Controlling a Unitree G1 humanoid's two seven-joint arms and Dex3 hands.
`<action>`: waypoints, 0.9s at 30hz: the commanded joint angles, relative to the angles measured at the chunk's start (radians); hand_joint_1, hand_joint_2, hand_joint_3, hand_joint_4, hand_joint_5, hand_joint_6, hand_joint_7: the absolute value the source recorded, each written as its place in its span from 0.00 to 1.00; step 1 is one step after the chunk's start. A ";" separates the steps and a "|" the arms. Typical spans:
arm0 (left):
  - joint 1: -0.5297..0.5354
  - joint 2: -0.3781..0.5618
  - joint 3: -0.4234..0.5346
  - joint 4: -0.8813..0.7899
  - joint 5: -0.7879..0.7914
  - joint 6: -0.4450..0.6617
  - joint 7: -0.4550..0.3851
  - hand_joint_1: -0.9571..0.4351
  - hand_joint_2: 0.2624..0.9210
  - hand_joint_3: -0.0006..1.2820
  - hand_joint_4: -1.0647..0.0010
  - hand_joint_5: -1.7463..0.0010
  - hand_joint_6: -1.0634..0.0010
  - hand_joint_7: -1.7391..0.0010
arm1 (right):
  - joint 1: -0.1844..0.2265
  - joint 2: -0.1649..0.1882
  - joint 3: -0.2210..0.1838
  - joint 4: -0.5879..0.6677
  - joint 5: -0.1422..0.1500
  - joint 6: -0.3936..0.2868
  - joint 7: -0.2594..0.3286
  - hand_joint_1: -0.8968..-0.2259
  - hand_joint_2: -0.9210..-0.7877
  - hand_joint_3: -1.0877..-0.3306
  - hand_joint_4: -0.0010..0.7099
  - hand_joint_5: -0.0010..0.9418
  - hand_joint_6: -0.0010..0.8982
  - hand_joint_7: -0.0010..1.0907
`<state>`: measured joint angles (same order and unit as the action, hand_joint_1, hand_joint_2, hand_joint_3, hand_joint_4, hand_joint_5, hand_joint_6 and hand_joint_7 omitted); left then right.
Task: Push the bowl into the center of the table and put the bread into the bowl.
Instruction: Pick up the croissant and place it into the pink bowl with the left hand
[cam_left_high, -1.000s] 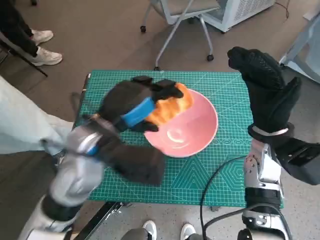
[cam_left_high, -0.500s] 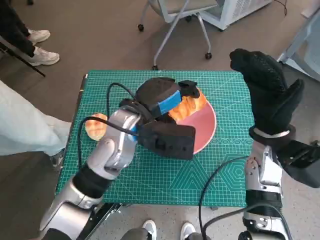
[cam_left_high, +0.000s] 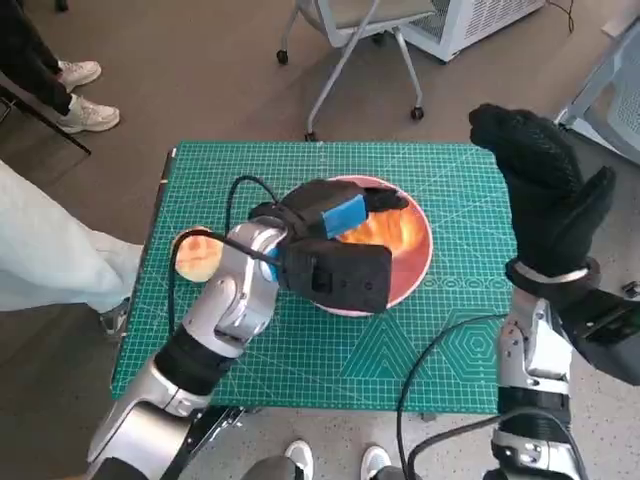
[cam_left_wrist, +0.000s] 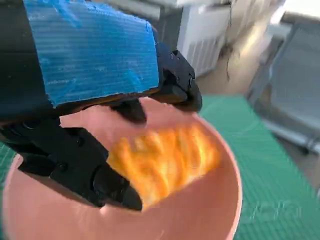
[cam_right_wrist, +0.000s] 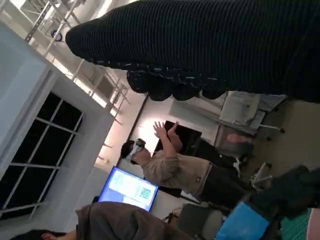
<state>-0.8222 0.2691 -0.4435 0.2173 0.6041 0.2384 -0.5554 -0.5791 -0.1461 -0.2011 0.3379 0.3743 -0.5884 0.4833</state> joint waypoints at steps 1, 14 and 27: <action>-0.024 0.055 0.010 -0.041 -0.069 -0.016 -0.142 0.50 0.79 0.03 0.98 0.99 0.82 1.00 | 0.022 0.004 -0.003 -0.001 0.017 0.028 -0.003 0.36 0.00 0.63 0.32 0.00 0.24 0.32; 0.051 0.177 0.086 -0.260 -0.111 0.060 -0.241 0.46 0.74 0.01 1.00 1.00 0.88 1.00 | 0.008 0.015 0.008 0.016 -0.003 0.022 -0.017 0.38 0.00 0.68 0.32 0.00 0.26 0.30; 0.185 0.413 0.370 -0.460 -0.295 0.032 -0.305 0.59 0.66 0.00 1.00 1.00 0.86 0.99 | -0.013 0.012 0.010 0.045 -0.005 0.003 -0.001 0.41 0.00 0.66 0.32 0.00 0.26 0.29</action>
<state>-0.6738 0.6264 -0.1346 -0.2187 0.3500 0.2914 -0.8458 -0.5917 -0.1340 -0.1925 0.3619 0.3688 -0.5872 0.4740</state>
